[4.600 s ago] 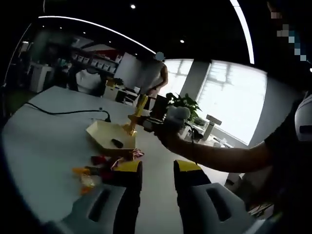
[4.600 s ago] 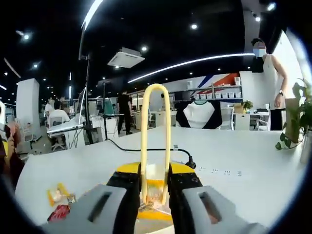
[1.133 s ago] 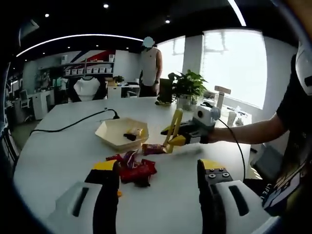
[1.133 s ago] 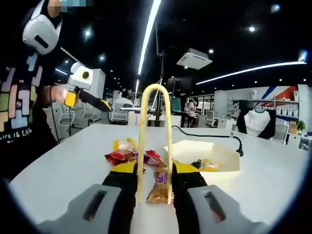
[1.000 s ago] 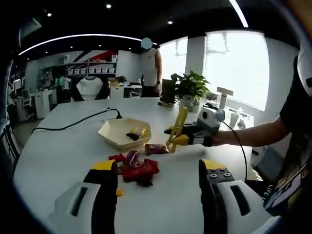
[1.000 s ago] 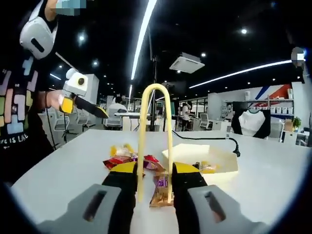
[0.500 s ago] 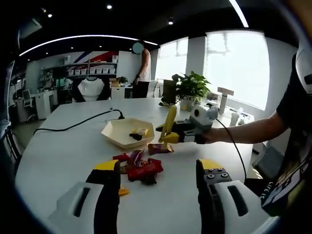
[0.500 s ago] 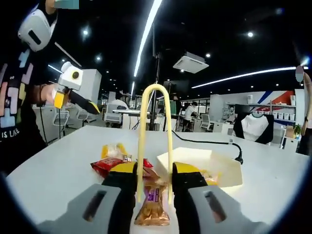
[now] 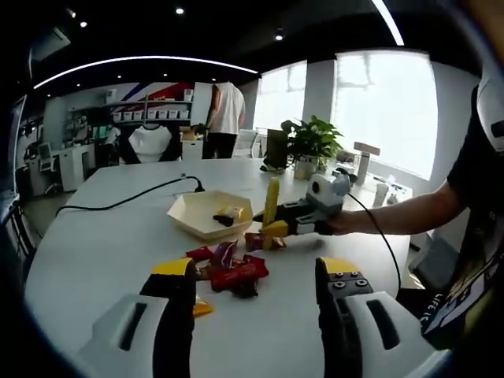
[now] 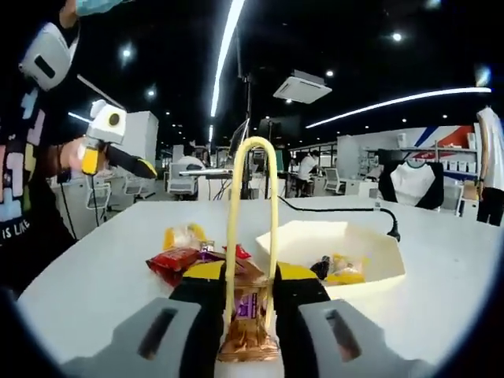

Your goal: Place the target food into the container with the food tongs after gripping and lifting it, then release it inside without dropping or visibly crushing the food.

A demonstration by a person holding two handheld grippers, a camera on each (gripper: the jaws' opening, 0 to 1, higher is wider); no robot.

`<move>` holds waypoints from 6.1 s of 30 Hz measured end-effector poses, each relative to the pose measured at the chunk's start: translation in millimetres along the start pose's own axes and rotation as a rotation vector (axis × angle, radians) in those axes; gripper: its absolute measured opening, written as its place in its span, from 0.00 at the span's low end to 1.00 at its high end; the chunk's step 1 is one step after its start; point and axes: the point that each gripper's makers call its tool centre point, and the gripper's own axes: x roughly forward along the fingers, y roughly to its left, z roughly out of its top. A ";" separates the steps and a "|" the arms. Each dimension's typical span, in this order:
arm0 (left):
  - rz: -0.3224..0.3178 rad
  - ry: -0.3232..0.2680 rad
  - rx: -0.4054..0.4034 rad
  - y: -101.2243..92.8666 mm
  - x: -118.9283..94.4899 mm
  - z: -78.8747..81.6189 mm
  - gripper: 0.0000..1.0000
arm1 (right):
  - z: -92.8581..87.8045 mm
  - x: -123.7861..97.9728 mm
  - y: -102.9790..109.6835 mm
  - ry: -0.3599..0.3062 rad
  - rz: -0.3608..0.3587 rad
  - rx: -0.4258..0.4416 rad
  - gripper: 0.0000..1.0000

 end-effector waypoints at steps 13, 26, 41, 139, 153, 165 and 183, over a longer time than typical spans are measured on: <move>-0.021 -0.009 0.027 -8.5 -0.8 4.0 0.64 | 1.5 -6.9 1.3 0.018 -0.068 0.001 0.15; -0.009 -0.046 0.026 -15.3 -8.0 5.5 0.66 | 45.4 -12.8 -20.3 -0.138 -0.146 0.089 0.16; -0.020 -0.095 0.081 -22.6 -24.3 18.4 0.66 | 88.8 16.2 -33.8 -0.136 -0.170 -0.012 0.16; 0.033 -0.117 0.135 -8.9 -43.4 18.5 0.79 | 114.8 46.1 0.9 -0.168 -0.136 0.171 0.23; 0.116 -0.123 0.118 8.8 -47.5 18.6 1.00 | 92.9 54.6 39.3 -0.126 -0.091 0.160 0.24; 0.101 -0.112 0.117 7.7 -47.2 13.5 1.00 | 57.0 71.0 65.1 -0.040 -0.045 0.148 0.24; 0.101 -0.099 0.105 10.3 -45.8 9.6 0.99 | 34.9 69.7 73.6 -0.054 -0.046 0.072 0.00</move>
